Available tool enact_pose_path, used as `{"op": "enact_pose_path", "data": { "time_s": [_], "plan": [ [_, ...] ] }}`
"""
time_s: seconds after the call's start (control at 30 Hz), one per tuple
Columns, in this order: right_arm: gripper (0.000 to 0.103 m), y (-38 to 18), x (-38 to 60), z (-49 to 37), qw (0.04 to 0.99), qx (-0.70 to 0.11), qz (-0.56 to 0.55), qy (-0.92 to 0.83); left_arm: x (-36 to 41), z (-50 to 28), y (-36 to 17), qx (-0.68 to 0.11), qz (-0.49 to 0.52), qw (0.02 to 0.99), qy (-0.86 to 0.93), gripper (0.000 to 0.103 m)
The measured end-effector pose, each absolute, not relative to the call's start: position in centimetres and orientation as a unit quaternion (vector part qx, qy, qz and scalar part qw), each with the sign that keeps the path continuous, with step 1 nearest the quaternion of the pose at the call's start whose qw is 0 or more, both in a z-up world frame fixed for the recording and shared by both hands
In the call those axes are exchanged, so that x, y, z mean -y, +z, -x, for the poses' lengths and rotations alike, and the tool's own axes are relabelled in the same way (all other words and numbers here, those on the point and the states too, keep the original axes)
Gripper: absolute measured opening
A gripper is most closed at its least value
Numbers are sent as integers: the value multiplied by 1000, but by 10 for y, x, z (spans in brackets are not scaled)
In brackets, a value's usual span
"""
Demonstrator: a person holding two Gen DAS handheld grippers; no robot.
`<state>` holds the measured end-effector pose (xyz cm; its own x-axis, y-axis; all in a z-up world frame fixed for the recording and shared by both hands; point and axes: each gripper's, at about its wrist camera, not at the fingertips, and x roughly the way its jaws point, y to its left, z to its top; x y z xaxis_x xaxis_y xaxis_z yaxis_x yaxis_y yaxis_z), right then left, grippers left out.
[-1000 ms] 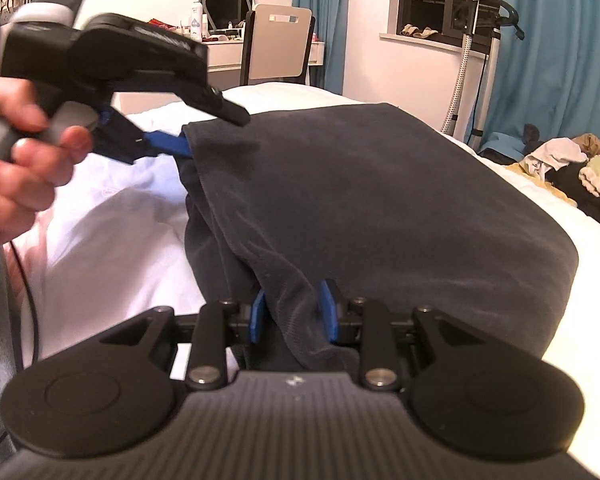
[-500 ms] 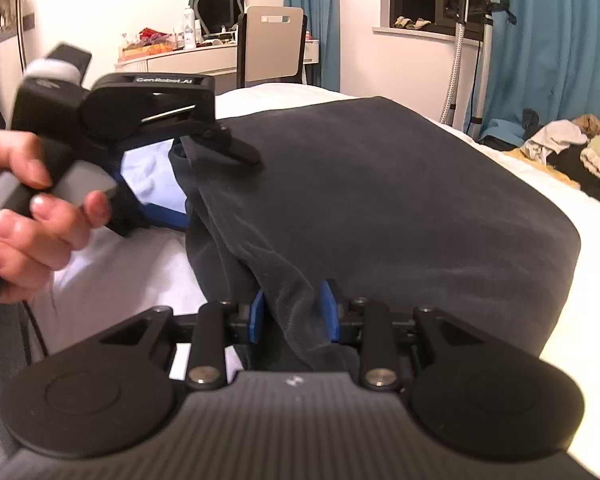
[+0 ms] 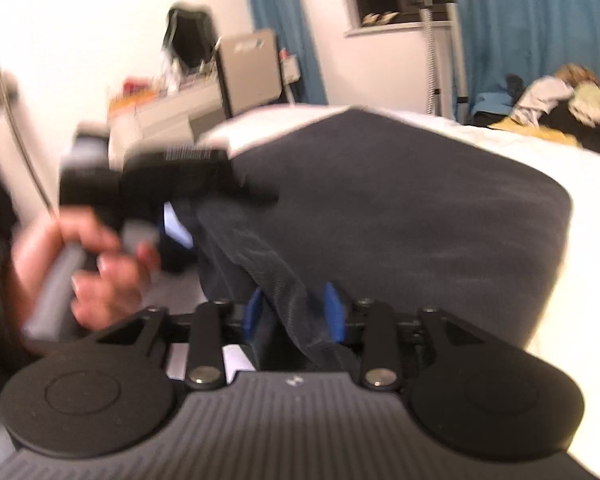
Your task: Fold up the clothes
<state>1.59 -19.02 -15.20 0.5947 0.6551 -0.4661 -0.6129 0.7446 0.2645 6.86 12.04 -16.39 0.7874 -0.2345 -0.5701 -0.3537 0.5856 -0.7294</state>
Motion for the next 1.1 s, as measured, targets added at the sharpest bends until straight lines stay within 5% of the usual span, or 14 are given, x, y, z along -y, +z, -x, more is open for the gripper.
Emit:
{"op": "enact_pose_path", "data": {
  "time_s": [0.1, 0.2, 0.53, 0.9, 1.1],
  "plan": [
    [52, -139, 224, -24, 899, -267, -118, 328, -120, -68, -164, -325, 451, 830, 38, 77],
    [67, -144, 261, -41, 900, -276, -203, 268, -119, -67, -164, -326, 449, 831, 38, 77],
    [70, -223, 304, -100, 797, -362, -433, 218, -118, -70, -165, -327, 438, 836, 40, 82],
    [72, -224, 287, -118, 812, -341, -401, 250, -120, -70, -168, -326, 440, 836, 37, 85],
    [61, -229, 285, -118, 825, -343, -382, 237, -117, -67, -161, -315, 431, 845, 35, 84]
  ]
}}
